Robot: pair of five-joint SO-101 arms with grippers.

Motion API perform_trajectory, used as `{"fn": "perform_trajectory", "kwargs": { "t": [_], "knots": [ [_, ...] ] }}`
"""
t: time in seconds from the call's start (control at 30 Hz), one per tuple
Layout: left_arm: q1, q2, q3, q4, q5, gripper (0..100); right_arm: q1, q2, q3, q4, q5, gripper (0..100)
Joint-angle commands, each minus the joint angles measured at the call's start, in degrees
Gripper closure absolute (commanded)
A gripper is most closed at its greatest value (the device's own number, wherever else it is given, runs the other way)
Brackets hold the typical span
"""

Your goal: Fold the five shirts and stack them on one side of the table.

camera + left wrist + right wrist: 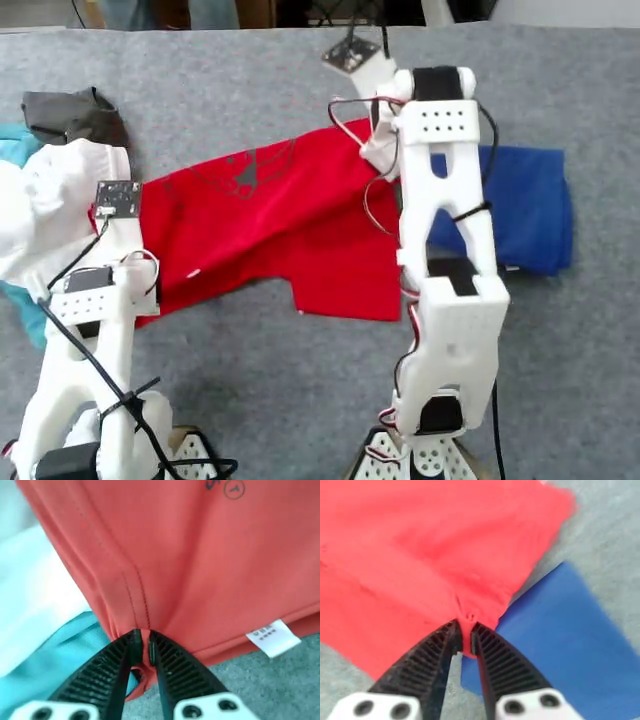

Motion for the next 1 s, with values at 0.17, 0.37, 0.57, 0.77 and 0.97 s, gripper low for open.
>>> {"fn": "perform_trajectory", "kwargs": {
  "t": [0.17,0.37,0.57,0.77,0.97],
  "knots": [
    [-2.42,2.81,-0.40,-0.79,-0.44,97,-0.53,-20.26,29.93,-14.68,6.51,98.4],
    [-1.98,2.20,-1.10,3.16,-0.97,97,1.23,-32.13,53.41,-29.27,7.30,98.4],
    [-1.98,-3.87,-0.40,6.07,-3.69,97,3.25,-38.37,61.14,-30.59,9.67,98.4],
    [-2.33,-6.24,1.71,6.51,-3.34,97,3.25,-45.32,71.08,-35.08,12.04,98.4],
    [-3.91,-5.98,1.54,6.77,-3.43,97,2.81,-49.10,78.29,-37.10,12.13,98.4]
  ]
}}
